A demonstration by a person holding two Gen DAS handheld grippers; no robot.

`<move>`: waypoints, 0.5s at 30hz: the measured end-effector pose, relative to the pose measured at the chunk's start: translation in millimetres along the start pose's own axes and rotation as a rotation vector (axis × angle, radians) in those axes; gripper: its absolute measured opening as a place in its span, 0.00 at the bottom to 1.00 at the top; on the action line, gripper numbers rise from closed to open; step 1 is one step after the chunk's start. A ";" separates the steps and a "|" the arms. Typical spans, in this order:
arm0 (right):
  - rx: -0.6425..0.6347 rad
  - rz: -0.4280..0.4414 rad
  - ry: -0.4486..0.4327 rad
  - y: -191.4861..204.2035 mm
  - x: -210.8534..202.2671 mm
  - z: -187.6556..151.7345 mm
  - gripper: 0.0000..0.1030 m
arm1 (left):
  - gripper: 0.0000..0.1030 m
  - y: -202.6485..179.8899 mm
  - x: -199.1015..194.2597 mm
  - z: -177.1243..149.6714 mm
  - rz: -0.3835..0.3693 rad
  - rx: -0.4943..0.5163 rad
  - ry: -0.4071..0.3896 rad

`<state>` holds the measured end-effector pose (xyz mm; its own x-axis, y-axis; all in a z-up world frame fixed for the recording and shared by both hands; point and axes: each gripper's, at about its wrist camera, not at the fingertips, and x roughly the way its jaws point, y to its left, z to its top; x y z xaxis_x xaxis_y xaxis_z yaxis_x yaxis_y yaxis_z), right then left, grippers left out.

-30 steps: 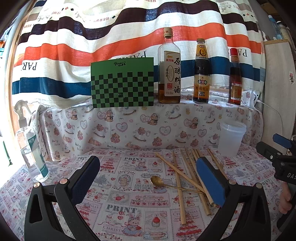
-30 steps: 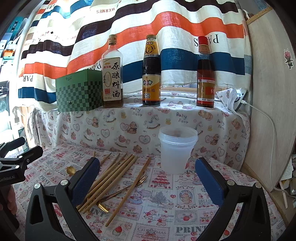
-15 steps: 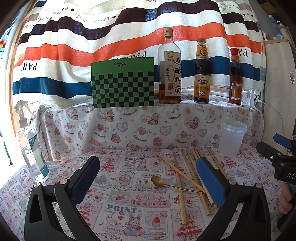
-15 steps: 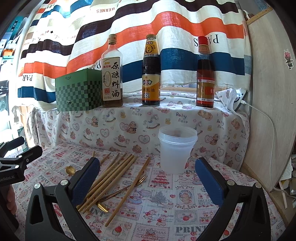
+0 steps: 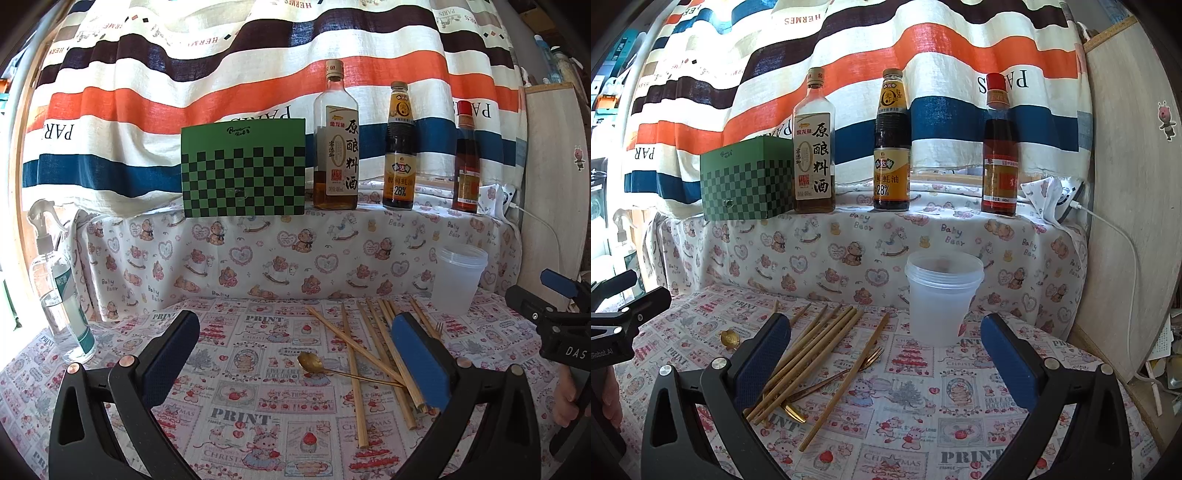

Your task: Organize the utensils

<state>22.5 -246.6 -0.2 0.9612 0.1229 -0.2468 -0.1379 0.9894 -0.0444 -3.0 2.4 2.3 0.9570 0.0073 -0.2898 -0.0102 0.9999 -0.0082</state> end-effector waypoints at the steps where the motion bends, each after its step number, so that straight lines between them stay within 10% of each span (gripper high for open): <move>1: 0.001 -0.001 0.000 0.0 -0.1 -0.1 1.00 | 1.00 0.0 -1.2 0.0 0.032 -0.005 -0.003; 15: -0.009 0.022 0.010 1.2 0.6 0.0 1.00 | 1.00 4.3 4.5 -0.9 0.065 -0.020 0.025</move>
<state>23.0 -245.3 -0.4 0.9555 0.1434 -0.2576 -0.1607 0.9859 -0.0474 1.0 6.7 0.0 0.9465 0.0715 -0.3147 -0.0780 0.9969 -0.0079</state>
